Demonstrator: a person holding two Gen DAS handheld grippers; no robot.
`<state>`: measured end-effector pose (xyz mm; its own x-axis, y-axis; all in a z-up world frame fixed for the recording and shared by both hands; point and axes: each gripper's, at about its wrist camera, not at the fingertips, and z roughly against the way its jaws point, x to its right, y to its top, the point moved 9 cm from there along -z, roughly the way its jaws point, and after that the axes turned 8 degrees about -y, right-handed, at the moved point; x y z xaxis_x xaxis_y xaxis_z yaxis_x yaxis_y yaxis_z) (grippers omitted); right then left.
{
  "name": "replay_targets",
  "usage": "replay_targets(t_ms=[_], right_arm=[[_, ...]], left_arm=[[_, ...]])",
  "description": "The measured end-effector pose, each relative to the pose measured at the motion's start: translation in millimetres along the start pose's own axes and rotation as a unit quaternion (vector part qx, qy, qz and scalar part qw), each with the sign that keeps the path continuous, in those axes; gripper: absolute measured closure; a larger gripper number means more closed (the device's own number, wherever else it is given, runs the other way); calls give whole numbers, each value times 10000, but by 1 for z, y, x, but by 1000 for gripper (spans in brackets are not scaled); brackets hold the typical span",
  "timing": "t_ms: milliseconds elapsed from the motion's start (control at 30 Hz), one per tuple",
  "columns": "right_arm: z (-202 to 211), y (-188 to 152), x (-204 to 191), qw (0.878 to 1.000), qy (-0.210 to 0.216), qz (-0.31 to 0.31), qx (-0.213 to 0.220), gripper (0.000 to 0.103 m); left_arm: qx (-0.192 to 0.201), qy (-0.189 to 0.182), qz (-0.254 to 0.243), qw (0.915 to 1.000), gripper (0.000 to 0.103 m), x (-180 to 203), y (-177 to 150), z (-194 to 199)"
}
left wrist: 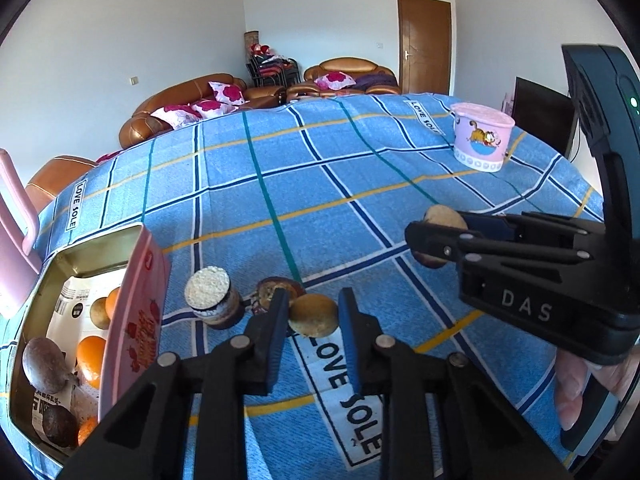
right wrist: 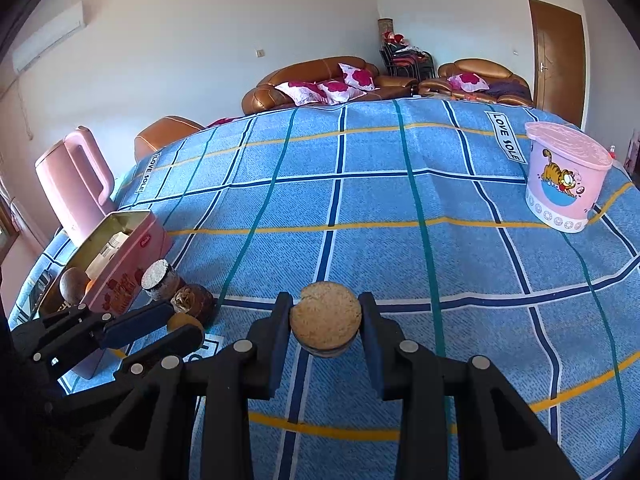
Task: Organize fruits
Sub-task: 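Grasp a small golden-brown fruit with the left tool while the right tool holds the tan item, then lift the golden-brown fruit and tan item and hold them beside the tin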
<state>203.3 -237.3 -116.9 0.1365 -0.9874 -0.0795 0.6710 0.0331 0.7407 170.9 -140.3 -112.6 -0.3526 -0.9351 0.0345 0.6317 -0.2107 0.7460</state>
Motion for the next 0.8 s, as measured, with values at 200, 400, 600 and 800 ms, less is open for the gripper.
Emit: replay_targets(t_ms=[200, 400, 600, 800], right_arm=[[8, 3, -7, 9996, 137, 129, 191, 68], [12, 4, -12, 9991, 226, 209, 279, 68], [15, 5, -14, 9987, 264, 240, 359, 68], [20, 6, -17, 9979, 299, 327, 479, 68]], left_arm=[[217, 57, 92, 9997, 76, -5, 4, 8], [359, 76, 178, 9992, 76, -9, 6, 14], [526, 127, 270, 9982, 76, -14, 6, 21], [625, 171, 325, 9974, 76, -17, 7, 26]])
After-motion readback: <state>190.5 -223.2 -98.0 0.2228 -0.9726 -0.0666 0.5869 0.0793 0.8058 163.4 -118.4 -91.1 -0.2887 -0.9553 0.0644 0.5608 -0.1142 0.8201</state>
